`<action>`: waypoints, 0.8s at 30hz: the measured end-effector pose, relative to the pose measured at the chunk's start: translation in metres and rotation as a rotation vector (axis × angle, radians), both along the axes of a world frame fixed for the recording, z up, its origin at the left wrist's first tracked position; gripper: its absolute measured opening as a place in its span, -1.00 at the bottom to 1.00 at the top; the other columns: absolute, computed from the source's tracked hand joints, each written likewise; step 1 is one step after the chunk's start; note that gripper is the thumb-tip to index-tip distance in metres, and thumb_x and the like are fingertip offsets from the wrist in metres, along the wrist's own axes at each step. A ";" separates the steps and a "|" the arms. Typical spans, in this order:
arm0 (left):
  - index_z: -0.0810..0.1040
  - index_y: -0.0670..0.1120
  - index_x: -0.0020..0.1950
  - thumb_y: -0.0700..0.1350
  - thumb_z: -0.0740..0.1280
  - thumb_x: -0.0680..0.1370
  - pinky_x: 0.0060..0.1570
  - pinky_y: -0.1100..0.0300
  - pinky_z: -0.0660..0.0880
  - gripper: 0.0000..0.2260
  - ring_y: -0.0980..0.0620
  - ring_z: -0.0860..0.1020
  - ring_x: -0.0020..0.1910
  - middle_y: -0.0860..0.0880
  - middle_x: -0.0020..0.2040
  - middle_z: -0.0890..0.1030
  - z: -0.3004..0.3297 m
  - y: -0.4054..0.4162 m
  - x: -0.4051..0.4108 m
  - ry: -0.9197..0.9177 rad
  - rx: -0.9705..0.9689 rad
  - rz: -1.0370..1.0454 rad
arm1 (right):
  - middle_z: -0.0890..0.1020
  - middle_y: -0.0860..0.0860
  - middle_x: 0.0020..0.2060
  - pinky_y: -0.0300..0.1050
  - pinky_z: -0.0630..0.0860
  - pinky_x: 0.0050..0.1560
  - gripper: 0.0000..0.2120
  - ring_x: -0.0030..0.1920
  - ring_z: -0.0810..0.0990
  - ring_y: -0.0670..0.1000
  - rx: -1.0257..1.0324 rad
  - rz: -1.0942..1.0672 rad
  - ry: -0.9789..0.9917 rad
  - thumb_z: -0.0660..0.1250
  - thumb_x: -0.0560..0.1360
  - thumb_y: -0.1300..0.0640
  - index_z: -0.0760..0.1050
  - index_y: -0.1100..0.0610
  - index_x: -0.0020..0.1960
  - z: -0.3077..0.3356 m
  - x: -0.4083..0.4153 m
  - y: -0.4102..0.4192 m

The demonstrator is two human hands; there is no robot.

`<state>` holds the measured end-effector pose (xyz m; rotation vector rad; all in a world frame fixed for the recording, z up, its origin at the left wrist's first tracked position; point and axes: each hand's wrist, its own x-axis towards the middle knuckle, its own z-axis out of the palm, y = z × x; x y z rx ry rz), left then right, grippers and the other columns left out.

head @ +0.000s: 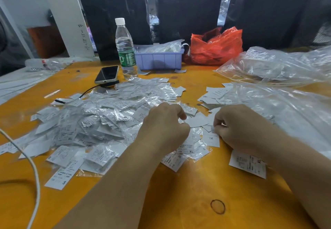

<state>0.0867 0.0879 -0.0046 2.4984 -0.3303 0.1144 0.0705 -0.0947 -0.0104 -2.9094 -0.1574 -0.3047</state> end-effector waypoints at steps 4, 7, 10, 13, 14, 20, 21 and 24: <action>0.58 0.10 0.11 -0.04 0.32 0.50 0.05 0.12 0.48 -0.80 0.07 0.47 0.12 0.09 0.13 0.52 0.000 0.000 0.000 -0.046 -0.052 -0.024 | 0.53 -0.06 -0.24 -0.19 0.42 -0.21 -0.85 -0.21 0.48 -0.09 0.197 0.055 -0.208 0.24 0.54 0.20 0.53 0.10 -0.18 0.002 -0.001 0.002; 0.58 0.09 0.06 -0.07 0.33 0.51 -0.16 0.31 0.42 -0.85 0.19 0.49 -0.03 0.14 0.03 0.54 0.001 -0.003 -0.001 -0.022 -0.158 -0.078 | 0.56 -0.10 -0.38 -0.38 0.33 -0.45 -0.81 -0.37 0.49 -0.22 0.524 0.113 -0.312 0.29 0.54 0.20 0.55 0.05 -0.23 0.009 -0.005 0.006; 0.60 0.06 0.06 -0.10 0.33 0.52 -0.17 0.19 0.54 -0.85 0.14 0.58 -0.12 0.12 -0.09 0.61 0.004 -0.007 -0.004 0.038 -0.272 -0.201 | 0.54 -0.05 -0.49 -0.19 0.35 -0.51 -0.82 -0.52 0.40 -0.14 0.776 0.183 -0.287 0.30 0.56 0.13 0.56 0.02 -0.21 0.011 -0.007 0.005; 0.61 0.06 0.10 -0.10 0.32 0.54 -0.05 0.02 0.58 -0.82 0.04 0.62 -0.08 0.03 -0.09 0.66 0.006 -0.010 -0.009 0.079 -0.353 -0.309 | 0.46 0.00 -0.56 0.06 0.38 -0.46 -0.88 -0.54 0.36 -0.02 1.011 0.267 -0.167 0.31 0.50 0.08 0.57 0.00 -0.20 0.011 -0.007 0.005; 0.62 0.03 0.09 -0.10 0.31 0.54 -0.04 -0.01 0.57 -0.83 0.00 0.62 -0.05 -0.01 -0.07 0.67 0.007 -0.010 -0.009 0.086 -0.387 -0.331 | 0.45 0.01 -0.57 0.02 0.39 -0.46 -0.89 -0.56 0.36 -0.02 1.073 0.285 -0.129 0.31 0.47 0.08 0.57 0.00 -0.21 0.011 -0.006 0.006; 0.64 0.01 -0.02 -0.21 0.33 0.57 -0.36 0.41 0.43 -0.86 0.25 0.54 -0.36 0.02 -0.20 0.66 0.008 -0.008 -0.006 0.099 -0.598 -0.327 | 0.51 0.01 -0.50 -0.05 0.43 -0.40 -0.88 -0.49 0.42 -0.01 1.120 0.275 -0.087 0.31 0.44 0.14 0.58 0.06 -0.25 0.014 -0.006 0.005; 0.65 -0.02 -0.02 -0.21 0.34 0.57 -0.37 0.41 0.42 -0.88 0.25 0.53 -0.37 0.04 -0.22 0.65 0.008 -0.008 -0.006 0.103 -0.606 -0.328 | 0.53 0.01 -0.48 -0.04 0.44 -0.39 -0.88 -0.47 0.45 0.00 1.071 0.273 -0.100 0.32 0.48 0.17 0.58 0.08 -0.23 0.016 -0.007 0.004; 0.66 -0.04 -0.01 -0.20 0.35 0.56 -0.38 0.41 0.43 -0.89 0.26 0.54 -0.37 0.07 -0.25 0.65 0.006 -0.009 -0.007 0.112 -0.630 -0.337 | 0.60 0.04 -0.40 0.09 0.53 -0.33 -0.88 -0.41 0.53 0.06 0.806 0.243 -0.144 0.31 0.53 0.25 0.59 0.12 -0.15 0.018 -0.015 0.003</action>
